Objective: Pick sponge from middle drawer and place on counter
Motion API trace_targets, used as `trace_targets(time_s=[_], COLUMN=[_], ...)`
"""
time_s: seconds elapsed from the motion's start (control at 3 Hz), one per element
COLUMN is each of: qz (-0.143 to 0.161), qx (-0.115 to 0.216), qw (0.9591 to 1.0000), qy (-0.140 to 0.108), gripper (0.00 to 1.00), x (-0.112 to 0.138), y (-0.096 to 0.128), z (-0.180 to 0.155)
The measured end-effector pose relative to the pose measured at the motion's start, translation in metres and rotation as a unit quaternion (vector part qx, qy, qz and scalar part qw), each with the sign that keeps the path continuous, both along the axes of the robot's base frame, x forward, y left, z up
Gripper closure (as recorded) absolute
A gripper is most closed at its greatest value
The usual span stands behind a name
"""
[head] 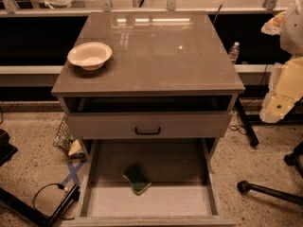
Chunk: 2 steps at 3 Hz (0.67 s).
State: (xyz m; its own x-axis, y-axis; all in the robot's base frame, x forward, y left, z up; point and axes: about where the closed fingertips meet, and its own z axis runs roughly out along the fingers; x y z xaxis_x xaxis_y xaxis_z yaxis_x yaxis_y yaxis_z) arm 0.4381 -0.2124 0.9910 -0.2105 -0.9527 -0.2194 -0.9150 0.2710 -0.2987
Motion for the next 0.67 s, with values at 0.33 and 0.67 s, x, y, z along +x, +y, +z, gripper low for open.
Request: trace_targets(time_s=[0.33, 0.67], qz=[0.000, -0.009], qx=[0.000, 0.007], qw=[1.0000, 0.9998], qy=[0.000, -0.016], gripper=[0.00, 0.00], x=[0.0000, 0.0046], y=[0.0000, -0.0002], z=[0.0001, -0.0068])
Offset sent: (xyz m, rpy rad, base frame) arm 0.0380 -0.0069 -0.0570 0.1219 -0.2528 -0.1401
